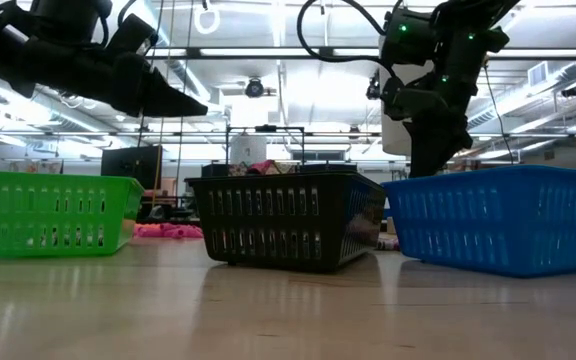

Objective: Sort crayons
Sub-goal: Put the pink crayon into the left blue bin

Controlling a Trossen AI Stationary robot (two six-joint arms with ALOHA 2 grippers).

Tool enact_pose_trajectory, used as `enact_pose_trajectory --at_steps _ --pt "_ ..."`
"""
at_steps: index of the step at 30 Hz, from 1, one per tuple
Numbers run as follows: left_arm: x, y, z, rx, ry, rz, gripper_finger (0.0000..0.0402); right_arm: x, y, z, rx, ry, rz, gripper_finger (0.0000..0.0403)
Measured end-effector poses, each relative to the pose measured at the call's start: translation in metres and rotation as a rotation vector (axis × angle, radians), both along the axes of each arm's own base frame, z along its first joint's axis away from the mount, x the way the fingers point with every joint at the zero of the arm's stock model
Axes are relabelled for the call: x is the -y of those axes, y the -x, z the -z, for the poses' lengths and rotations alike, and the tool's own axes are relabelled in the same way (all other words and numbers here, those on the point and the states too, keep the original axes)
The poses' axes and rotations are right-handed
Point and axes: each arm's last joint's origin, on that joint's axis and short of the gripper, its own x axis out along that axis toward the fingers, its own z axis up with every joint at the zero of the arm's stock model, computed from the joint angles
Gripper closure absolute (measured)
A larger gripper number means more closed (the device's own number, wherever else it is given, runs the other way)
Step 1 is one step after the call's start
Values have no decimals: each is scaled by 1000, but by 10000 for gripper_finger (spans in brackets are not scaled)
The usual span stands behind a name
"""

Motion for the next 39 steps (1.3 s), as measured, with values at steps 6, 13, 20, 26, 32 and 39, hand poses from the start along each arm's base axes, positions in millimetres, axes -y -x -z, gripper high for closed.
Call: enact_pose_trajectory --at_steps 6,13,20,26,32,39 --pt "0 0 0 2 5 -1 214 1 0 0 4 -1 13 280" --pt "0 0 0 3 8 -1 214 4 -14 3 118 26 7 280" --pt "0 0 0 5 16 -2 214 7 -47 34 138 43 -43 280" --pt "0 0 0 9 17 -3 214 23 -76 41 117 137 -37 280" --pt "0 0 0 13 24 -4 214 37 -101 45 100 187 -37 280" --pt "0 0 0 6 24 -4 214 51 -113 62 58 192 -16 280"
